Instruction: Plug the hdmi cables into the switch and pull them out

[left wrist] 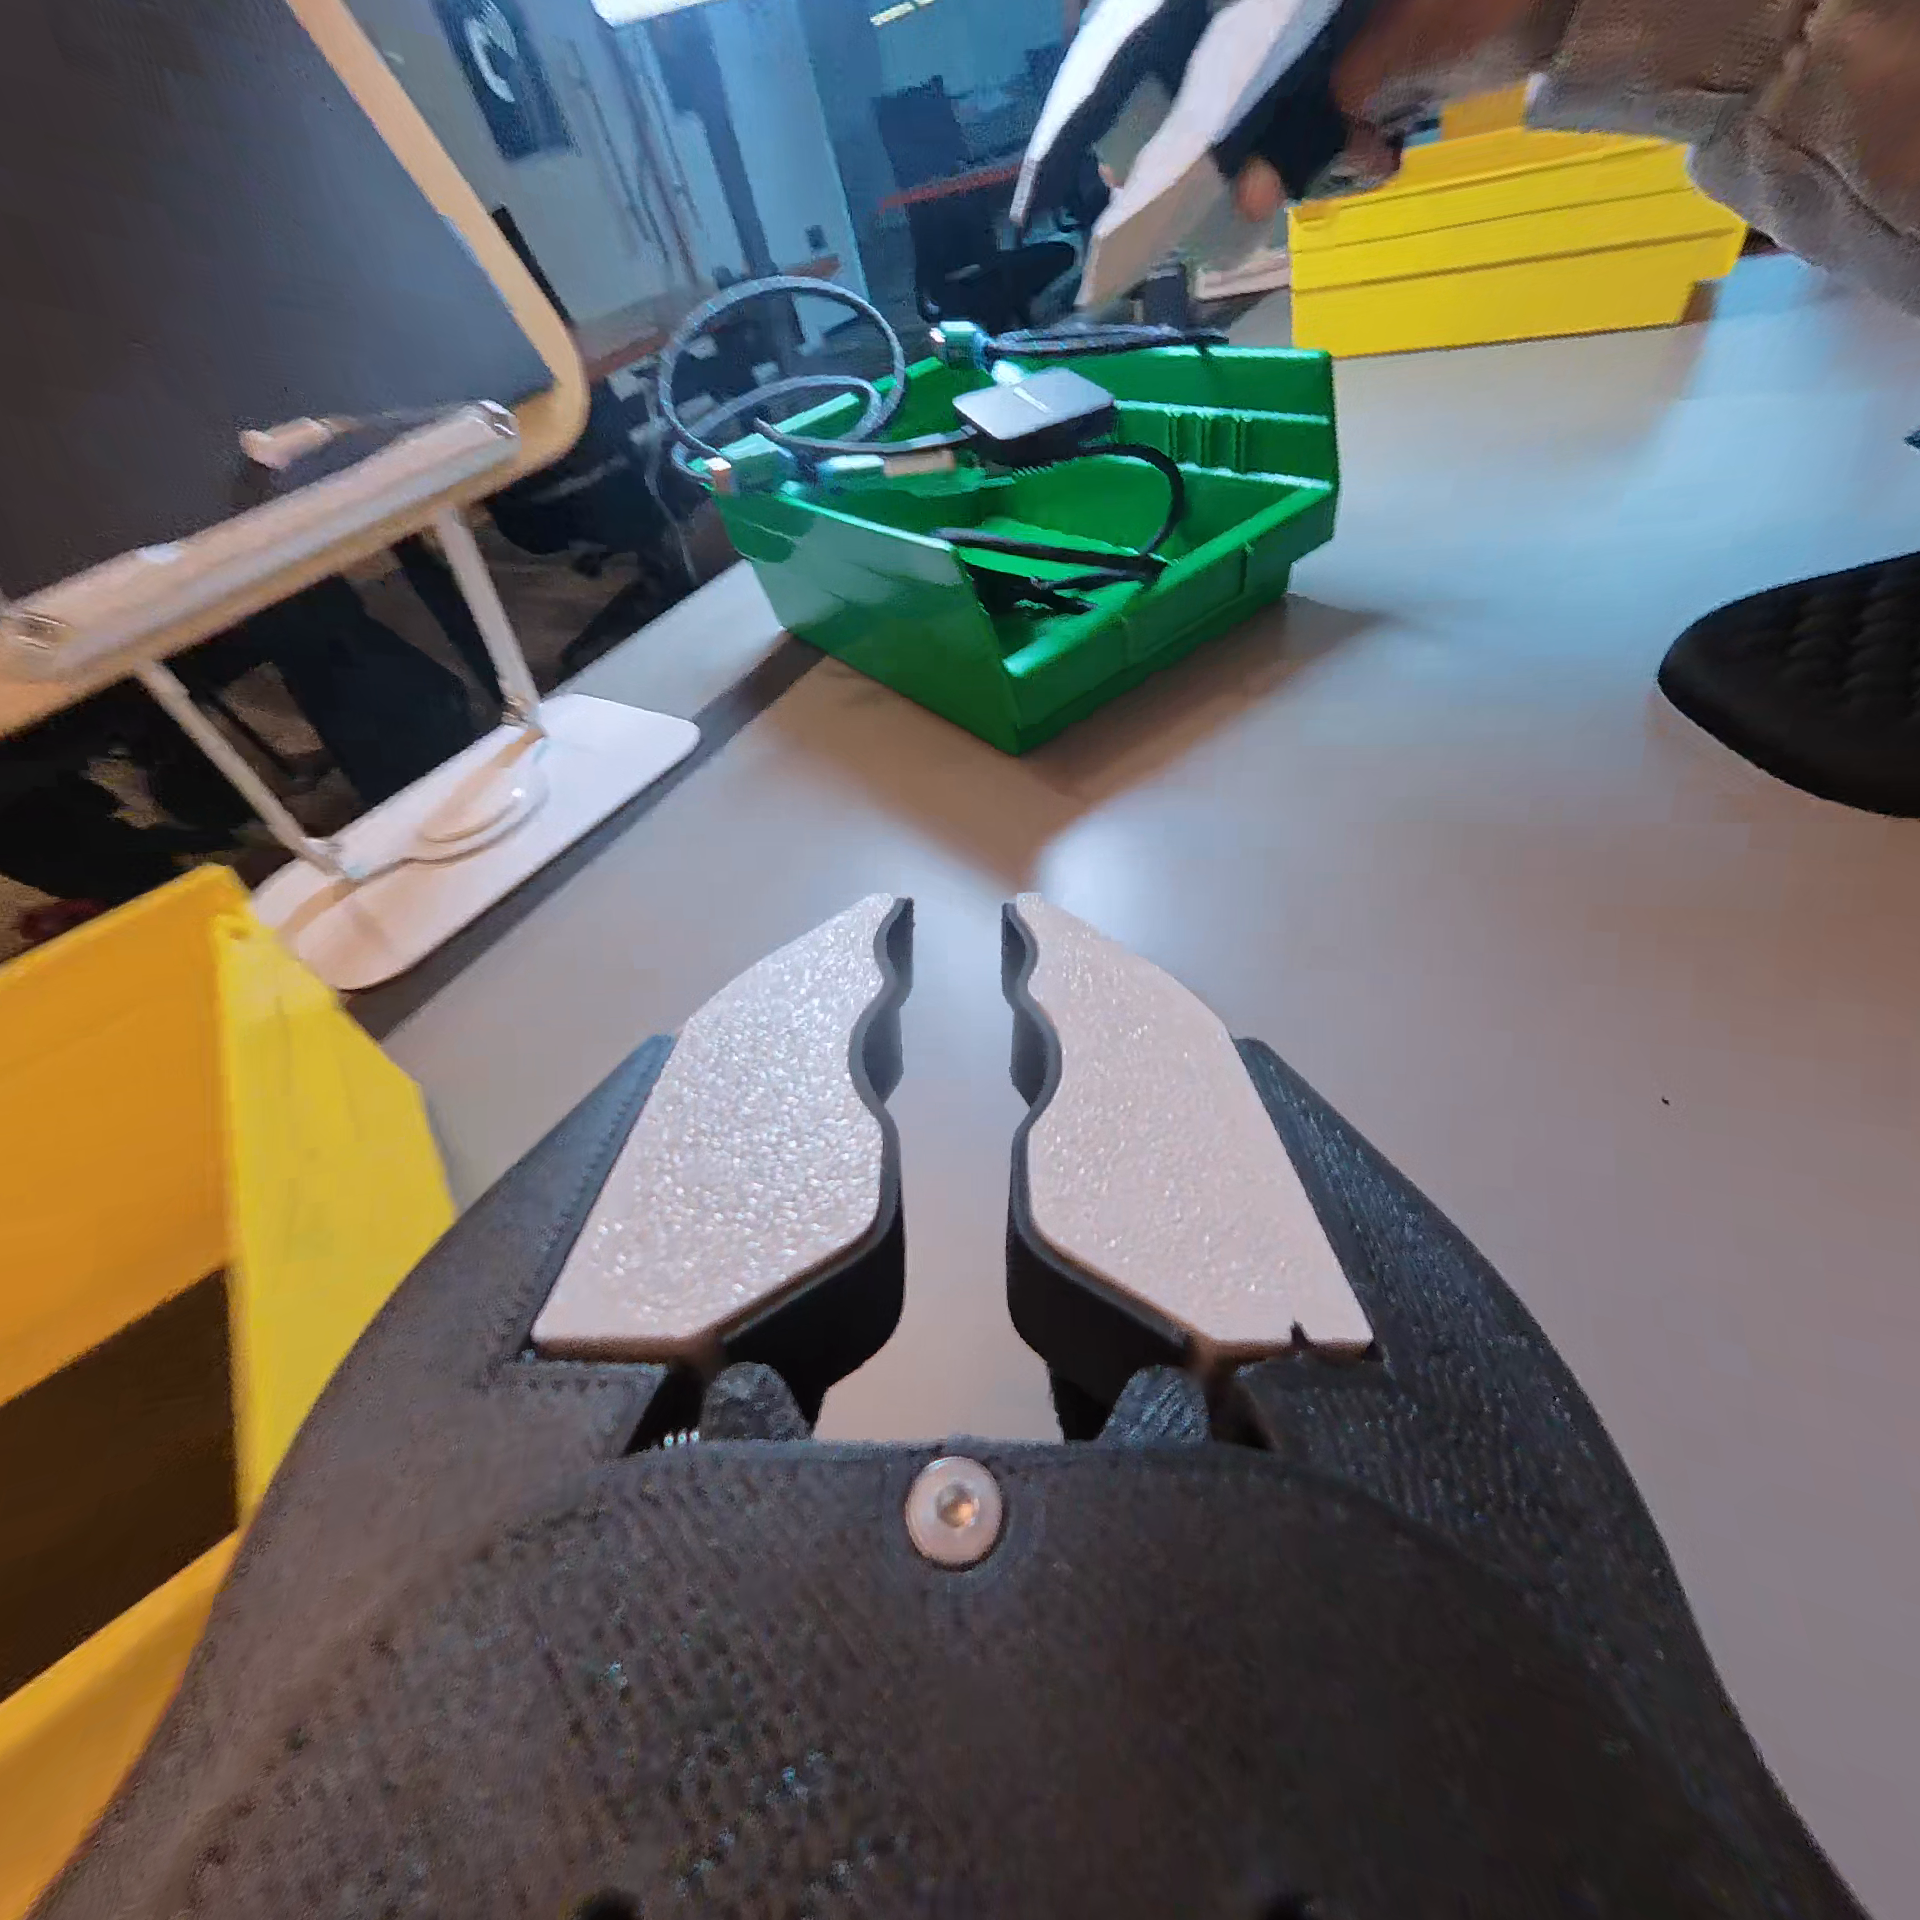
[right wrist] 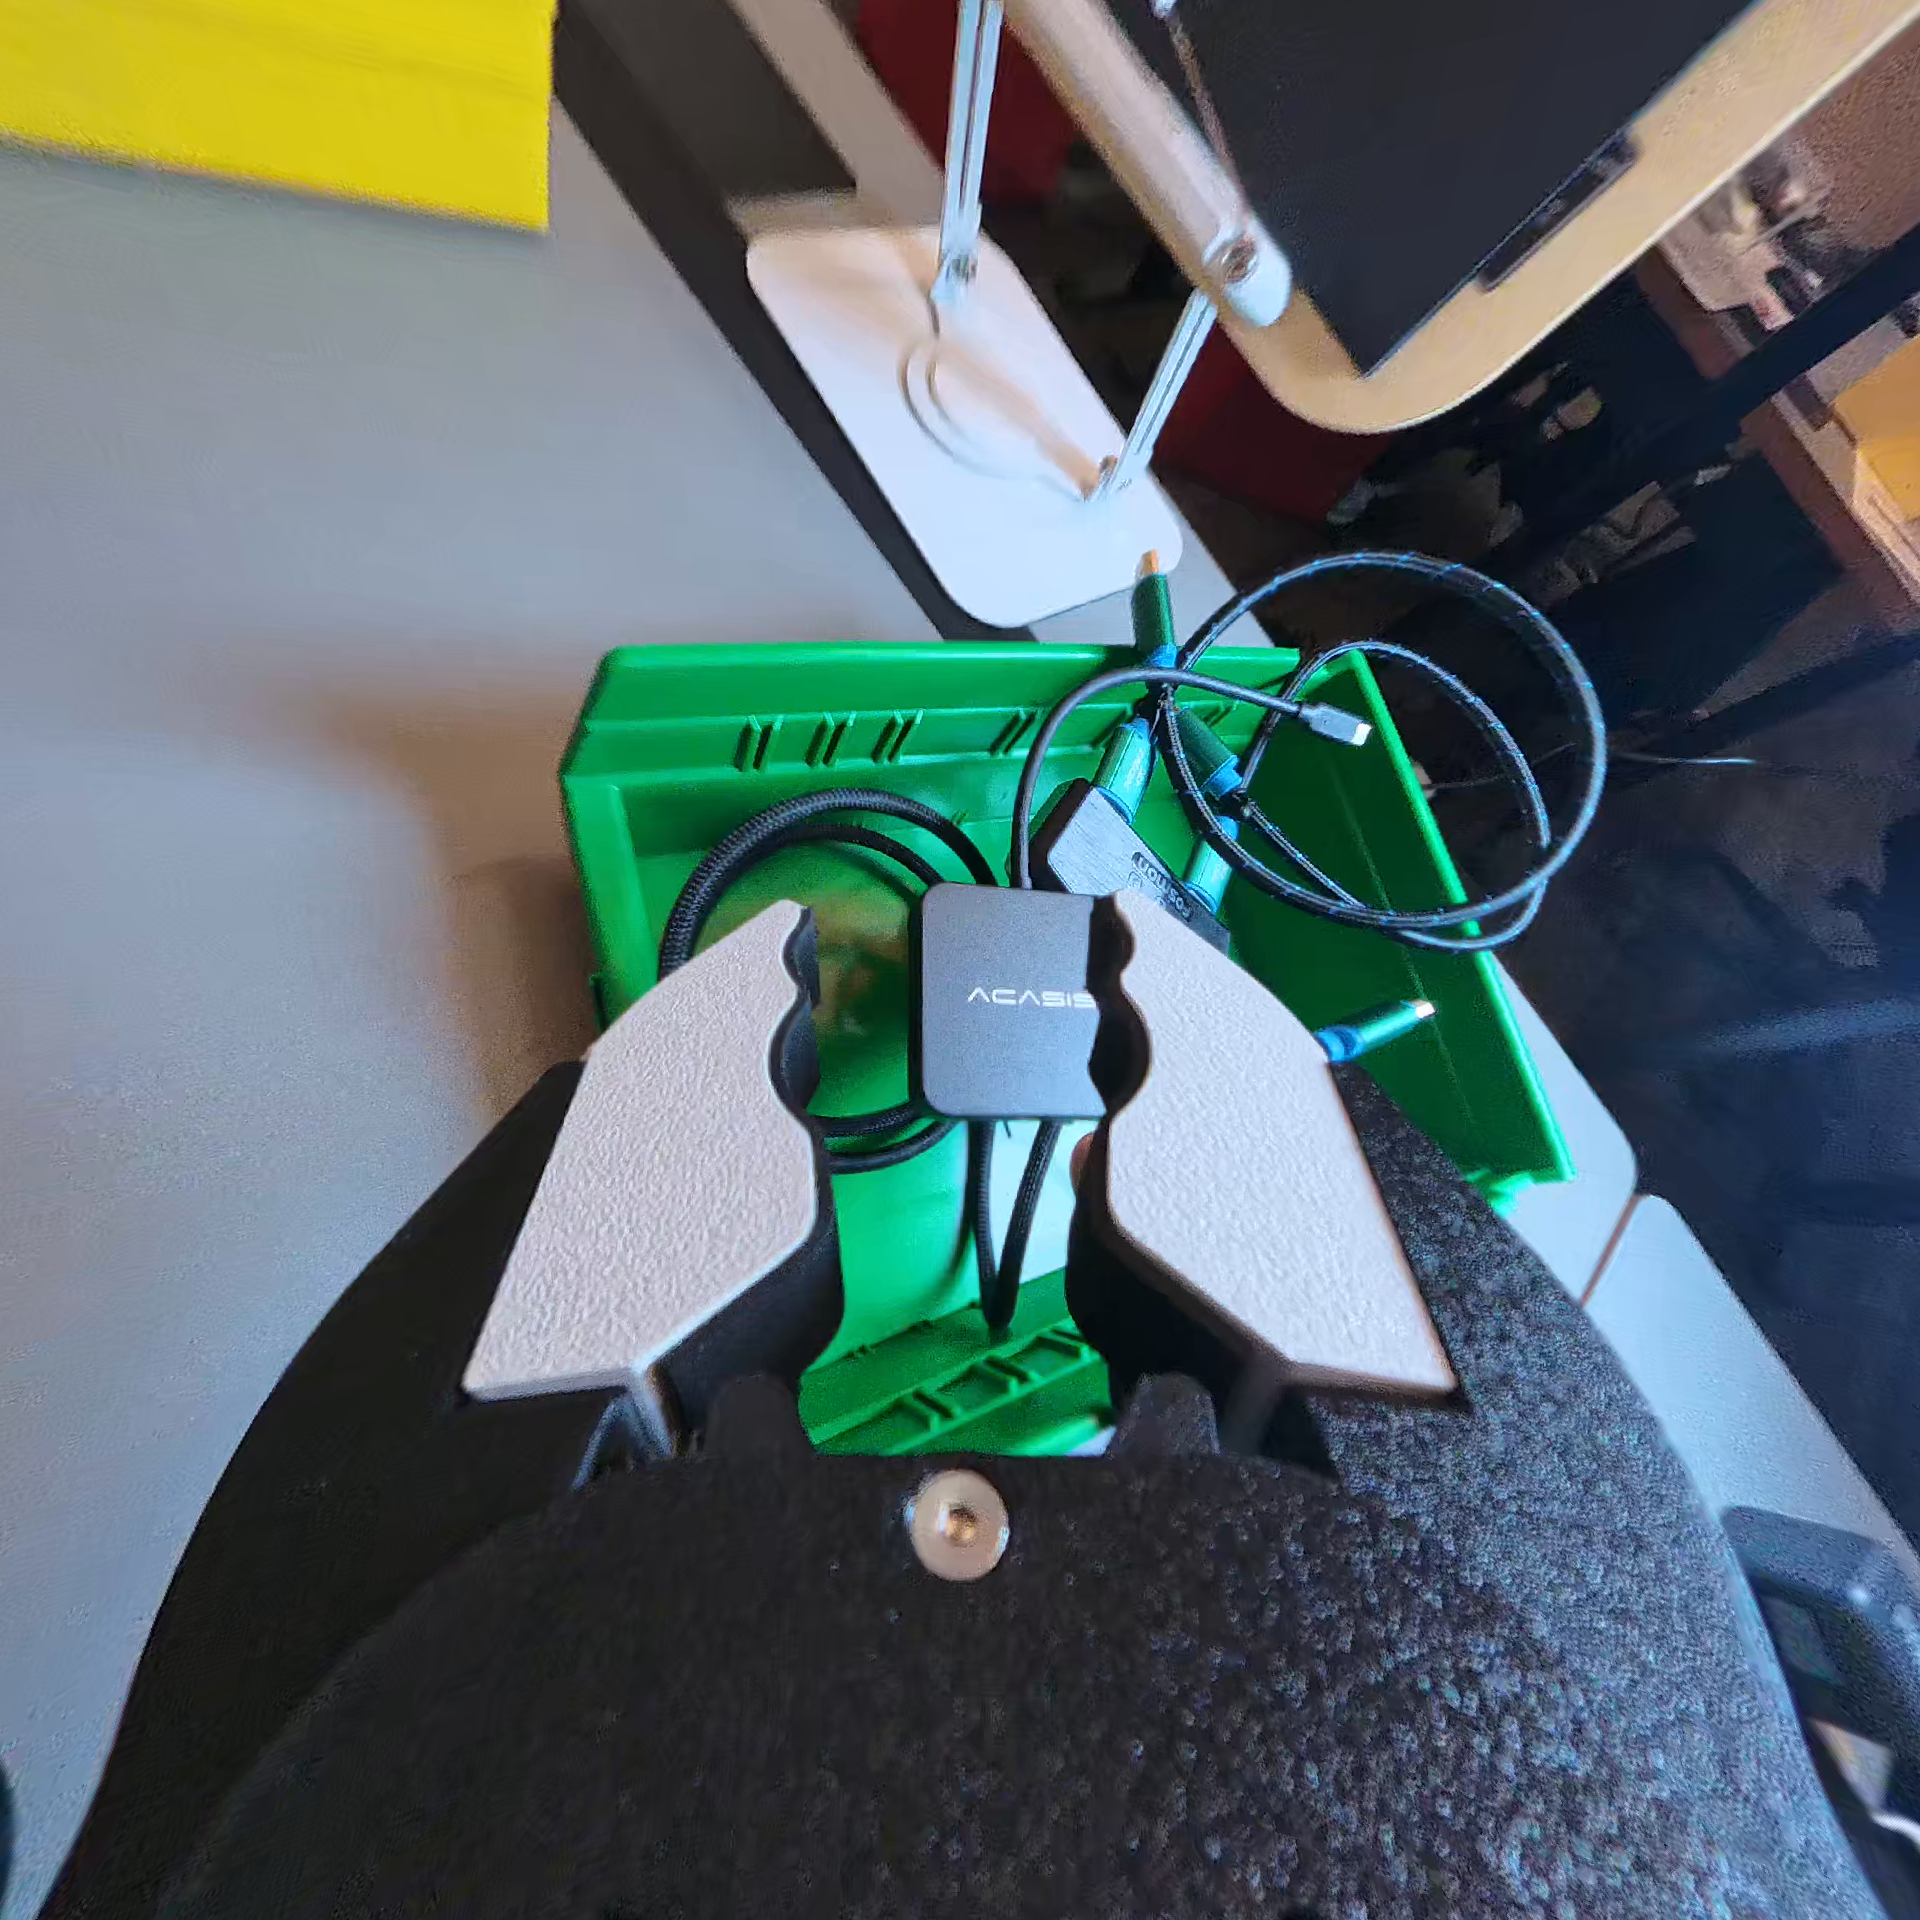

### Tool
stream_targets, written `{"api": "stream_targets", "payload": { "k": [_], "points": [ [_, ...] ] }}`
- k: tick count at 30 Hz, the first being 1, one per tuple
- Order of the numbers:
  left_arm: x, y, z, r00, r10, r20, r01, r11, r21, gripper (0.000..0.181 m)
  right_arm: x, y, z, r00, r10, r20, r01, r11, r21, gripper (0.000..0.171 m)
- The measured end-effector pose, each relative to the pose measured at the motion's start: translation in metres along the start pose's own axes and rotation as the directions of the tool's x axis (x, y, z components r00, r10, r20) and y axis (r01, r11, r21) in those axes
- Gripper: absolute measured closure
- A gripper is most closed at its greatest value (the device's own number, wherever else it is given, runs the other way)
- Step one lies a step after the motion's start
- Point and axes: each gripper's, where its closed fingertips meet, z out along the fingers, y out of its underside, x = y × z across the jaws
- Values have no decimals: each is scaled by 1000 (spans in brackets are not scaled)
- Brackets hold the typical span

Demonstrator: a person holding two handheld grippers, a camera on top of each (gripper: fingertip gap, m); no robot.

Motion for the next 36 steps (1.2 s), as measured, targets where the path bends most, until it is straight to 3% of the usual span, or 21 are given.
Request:
{"api": "stream_targets", "payload": {
  "k": [3,6,11,16,21,23,25,28,31,36],
  "points": [
    [-27,-14,-34,990,83,115,-80,996,-29,155,-4,12,-25,998,57,6,-58,997,46,121],
    [-54,-7,-78,975,111,190,-94,991,-96,148,-28,44,-36,998,44,40,-43,999,-25,130],
    [-85,60,-143,982,97,162,-38,942,-333,147,-97,86,-18,982,-29,189,67,977,-202,134],
    [-122,128,-178,966,219,136,-90,780,-619,151,-99,93,29,959,-245,144,281,890,-359,125],
    [-133,153,-168,897,434,-85,-325,517,-792,138,-95,90,55,936,-301,180,351,815,-461,125],
    [-134,165,-163,861,467,-203,-402,379,-833,133,-96,94,61,916,-345,206,402,778,-483,129],
    [-127,177,-155,853,428,-300,-451,313,-836,139,-89,94,67,871,-450,196,486,733,-477,139],
    [-118,175,-135,830,432,-352,-502,303,-810,148,-88,93,67,822,-533,199,560,698,-446,137],
    [-95,158,-99,828,454,-329,-523,415,-745,150,-92,95,62,785,-583,211,613,680,-401,136],
    [-74,145,-57,791,508,-342,-570,409,-713,150,-105,103,42,758,-617,214,647,664,-375,137]
  ]
}}
